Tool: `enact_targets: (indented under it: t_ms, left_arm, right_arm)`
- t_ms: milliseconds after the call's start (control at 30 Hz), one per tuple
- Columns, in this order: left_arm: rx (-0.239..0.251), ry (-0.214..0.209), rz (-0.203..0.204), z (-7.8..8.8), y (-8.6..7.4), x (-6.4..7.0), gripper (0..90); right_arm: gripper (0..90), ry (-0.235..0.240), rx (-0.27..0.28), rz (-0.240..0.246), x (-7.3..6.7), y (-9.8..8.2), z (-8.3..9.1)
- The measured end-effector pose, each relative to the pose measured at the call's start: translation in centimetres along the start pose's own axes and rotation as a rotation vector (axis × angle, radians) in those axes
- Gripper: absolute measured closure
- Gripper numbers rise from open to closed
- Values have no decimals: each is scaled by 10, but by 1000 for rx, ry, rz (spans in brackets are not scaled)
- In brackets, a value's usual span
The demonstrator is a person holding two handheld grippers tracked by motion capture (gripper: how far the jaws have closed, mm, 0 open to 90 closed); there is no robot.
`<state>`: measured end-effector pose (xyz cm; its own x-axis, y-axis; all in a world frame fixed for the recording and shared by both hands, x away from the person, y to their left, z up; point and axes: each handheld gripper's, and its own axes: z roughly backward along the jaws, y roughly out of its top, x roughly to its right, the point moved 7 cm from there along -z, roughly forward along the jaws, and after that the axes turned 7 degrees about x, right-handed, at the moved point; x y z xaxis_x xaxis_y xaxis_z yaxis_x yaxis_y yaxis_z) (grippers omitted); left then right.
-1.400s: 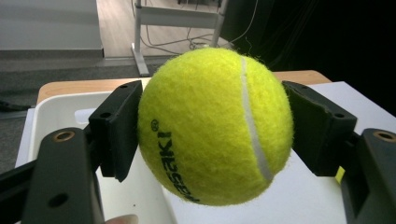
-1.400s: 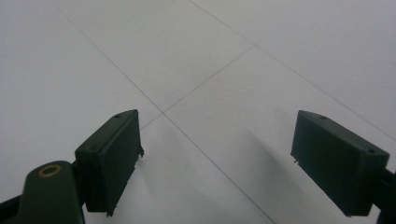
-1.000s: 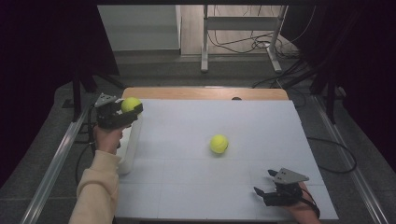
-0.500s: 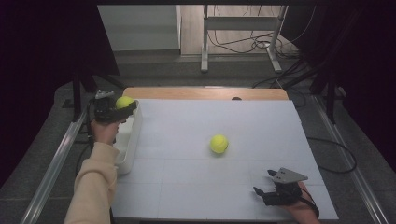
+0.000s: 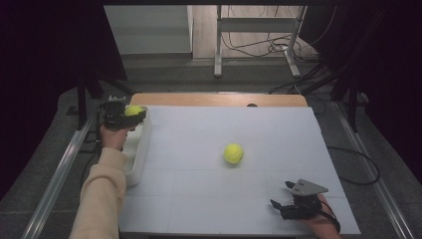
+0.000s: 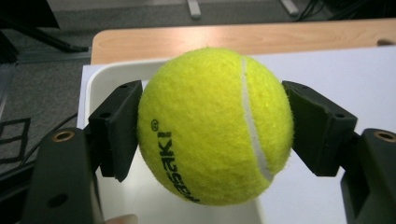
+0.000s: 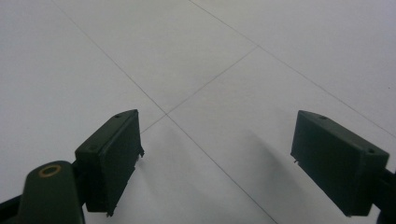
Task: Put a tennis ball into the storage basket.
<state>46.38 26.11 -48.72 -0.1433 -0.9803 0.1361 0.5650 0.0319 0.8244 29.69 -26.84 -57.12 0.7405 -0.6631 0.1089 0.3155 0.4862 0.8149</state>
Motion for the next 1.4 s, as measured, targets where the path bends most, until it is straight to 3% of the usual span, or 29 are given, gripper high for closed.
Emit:
enact_targets:
  t_ms: [300,700,733,767,867,967,1033,1100,1133,1400]
  left_arm:
    - [-26,3,-21,0,-5,0,256]
    - [-26,-3,-46,-2,-5,8,248]
    - [-11,-5,-44,-1,-3,8,188]
    - [-7,-5,-38,0,-3,8,188]
    - [-23,-4,-30,1,-3,9,91]
    - [-21,-34,-20,4,-5,11,87]
    - [-11,-49,-37,7,-6,16,98]
    - [-11,-38,-56,8,-5,19,97]
    - [-16,-10,-69,9,-4,19,84]
    - [-3,-29,-62,11,-2,20,64]
  right_arm:
    - [167,0,0,1,0,0,0]
    - [167,-2,2,-4,1,0,0]
    - [167,-1,2,-4,0,0,0]
    - [167,-1,2,-4,0,0,0]
    - [167,-2,2,-2,1,0,0]
    - [167,-2,0,-2,1,0,0]
    - [166,0,1,-2,0,0,0]
    - [167,-2,0,-1,1,0,0]
    - [167,-2,-2,-2,1,0,0]
    - [167,-3,0,-2,1,0,0]
